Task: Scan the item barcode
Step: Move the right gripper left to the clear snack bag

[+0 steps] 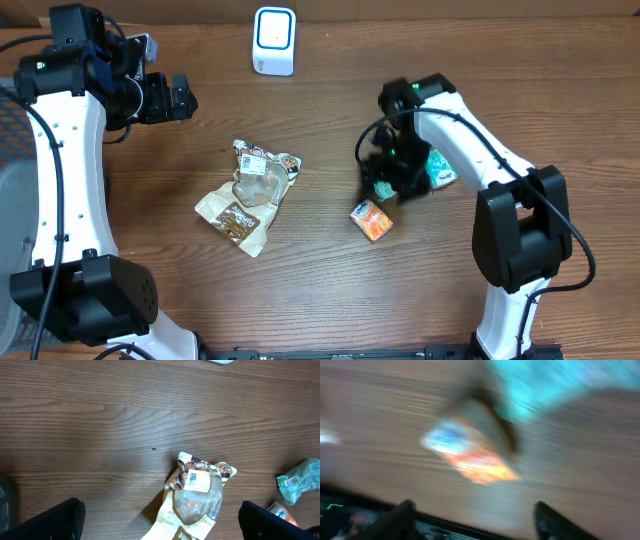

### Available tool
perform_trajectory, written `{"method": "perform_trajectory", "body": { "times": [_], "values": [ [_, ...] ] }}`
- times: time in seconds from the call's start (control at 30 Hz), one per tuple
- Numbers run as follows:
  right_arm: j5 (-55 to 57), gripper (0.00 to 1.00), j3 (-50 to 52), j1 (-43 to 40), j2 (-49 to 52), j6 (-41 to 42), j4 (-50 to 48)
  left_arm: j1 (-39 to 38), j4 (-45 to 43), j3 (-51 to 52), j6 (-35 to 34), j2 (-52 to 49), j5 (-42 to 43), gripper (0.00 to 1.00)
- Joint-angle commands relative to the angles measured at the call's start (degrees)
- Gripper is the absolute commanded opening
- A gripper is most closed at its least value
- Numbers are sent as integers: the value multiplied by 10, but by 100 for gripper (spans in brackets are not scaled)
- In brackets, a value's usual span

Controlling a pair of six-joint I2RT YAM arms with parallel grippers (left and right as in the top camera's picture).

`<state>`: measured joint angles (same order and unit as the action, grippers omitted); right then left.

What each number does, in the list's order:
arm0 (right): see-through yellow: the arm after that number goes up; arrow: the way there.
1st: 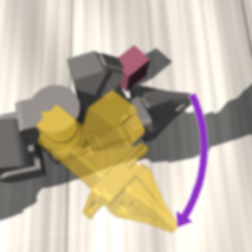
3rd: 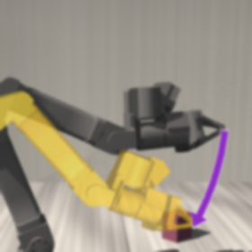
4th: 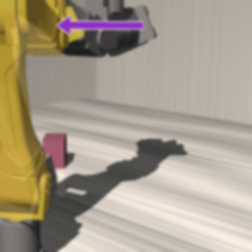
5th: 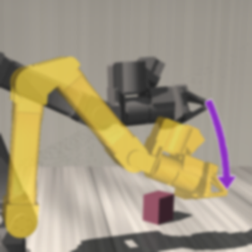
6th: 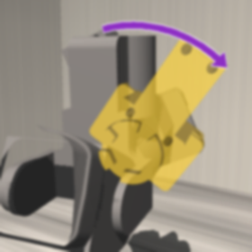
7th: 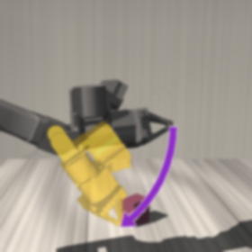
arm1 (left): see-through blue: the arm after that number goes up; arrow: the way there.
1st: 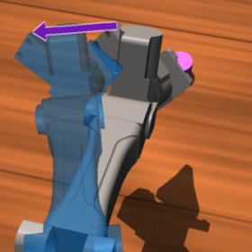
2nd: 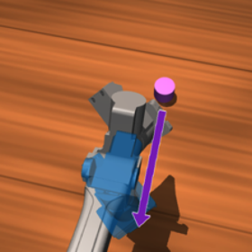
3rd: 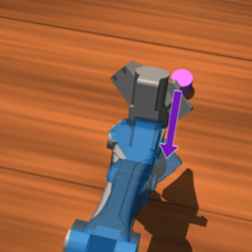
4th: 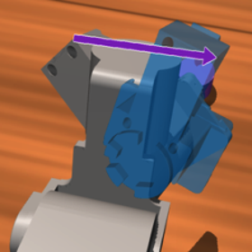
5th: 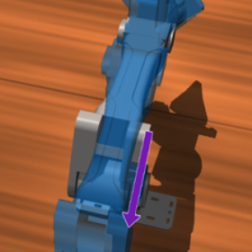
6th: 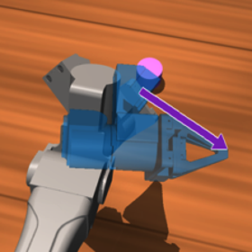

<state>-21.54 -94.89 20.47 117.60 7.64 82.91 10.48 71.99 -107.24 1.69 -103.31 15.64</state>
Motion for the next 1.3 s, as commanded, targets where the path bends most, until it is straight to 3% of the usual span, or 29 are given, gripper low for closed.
{"method": "perform_trajectory", "body": {
  "times": [0.0, 0.1, 0.37, 0.57, 0.8, 1.17, 1.27],
  "values": [
    [-171, 99, -27, 12, -23, -12, -42, -4, -1, -2, 9, -5, 4, 100],
    [-196, 100, -14, 30, -22, 25, -119, -4, -1, -2, 9, -5, 5, 100],
    [-154, 100, 83, 114, -17, 308, -344, -4, -1, -2, 9, -5, 4, 100],
    [-32, 95, 153, 176, -17, 472, -470, -4, -1, -2, 9, -5, 4, 100],
    [70, 79, 180, 210, -11, 514, -620, -4, -1, -2, 9, -5, 4, 100],
    [56, 59, 180, 222, 23, 539, -644, -4, -1, -2, 9, -5, 5, 100],
    [61, 45, 180, 222, 23, 536, -651, -4, -1, -2, 9, -5, 4, 99]
  ]
}}
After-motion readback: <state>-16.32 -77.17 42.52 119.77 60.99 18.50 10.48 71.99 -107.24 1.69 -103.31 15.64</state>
